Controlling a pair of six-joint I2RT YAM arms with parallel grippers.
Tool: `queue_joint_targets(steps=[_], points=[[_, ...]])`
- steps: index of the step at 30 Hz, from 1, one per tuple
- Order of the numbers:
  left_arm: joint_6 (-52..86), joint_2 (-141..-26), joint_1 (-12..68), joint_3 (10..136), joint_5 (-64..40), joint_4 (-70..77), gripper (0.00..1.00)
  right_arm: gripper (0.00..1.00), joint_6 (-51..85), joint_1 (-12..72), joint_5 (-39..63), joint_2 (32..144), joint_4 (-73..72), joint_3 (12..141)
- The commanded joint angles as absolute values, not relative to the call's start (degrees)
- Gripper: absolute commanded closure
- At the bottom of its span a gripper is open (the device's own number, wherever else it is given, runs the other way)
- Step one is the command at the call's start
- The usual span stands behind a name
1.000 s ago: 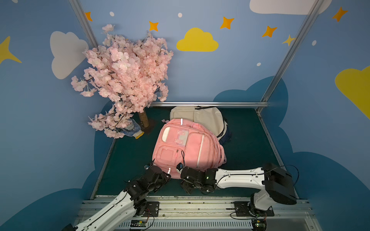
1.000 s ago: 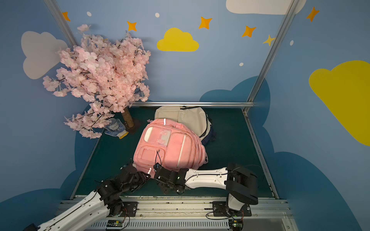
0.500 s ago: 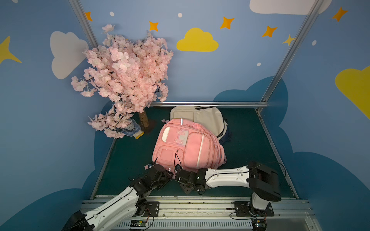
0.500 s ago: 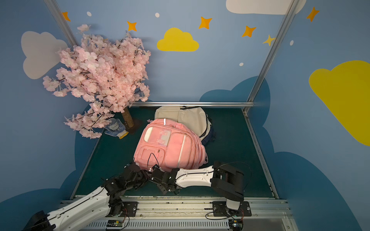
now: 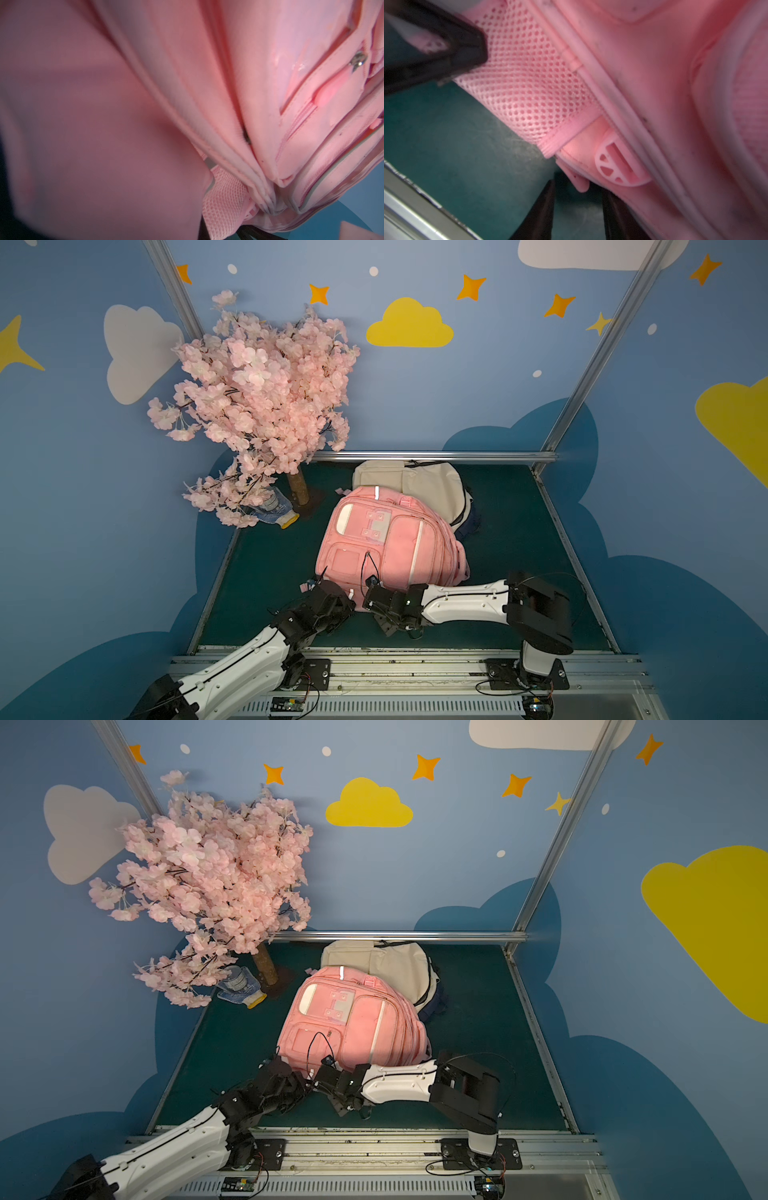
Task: Zip up the backpack
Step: Adjust the backpack at the center of the board.
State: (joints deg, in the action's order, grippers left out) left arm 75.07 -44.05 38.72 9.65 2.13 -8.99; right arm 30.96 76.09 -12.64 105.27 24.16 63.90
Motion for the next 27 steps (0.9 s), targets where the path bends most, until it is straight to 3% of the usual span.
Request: queue_joint_targets(steps=[1,11,19,27], points=[[73.67,-45.83,38.57,9.47,1.38,-8.21,0.97,0.60,29.27,75.23,-14.22,107.75,23.11,66.02],[73.54,-48.08,38.69,10.99,0.35,-6.34,0.97,0.72,27.38,75.67,-14.69,110.56,24.43,69.06],[73.88,-46.98,38.58,11.52,1.11,-8.02,0.97,1.00,28.93,76.75,-18.91,110.83,28.07,70.57],[72.31,-41.37,35.06,11.93,2.30,-13.56,0.97,1.00,31.13,78.20,-22.91,103.55,31.99,67.41]])
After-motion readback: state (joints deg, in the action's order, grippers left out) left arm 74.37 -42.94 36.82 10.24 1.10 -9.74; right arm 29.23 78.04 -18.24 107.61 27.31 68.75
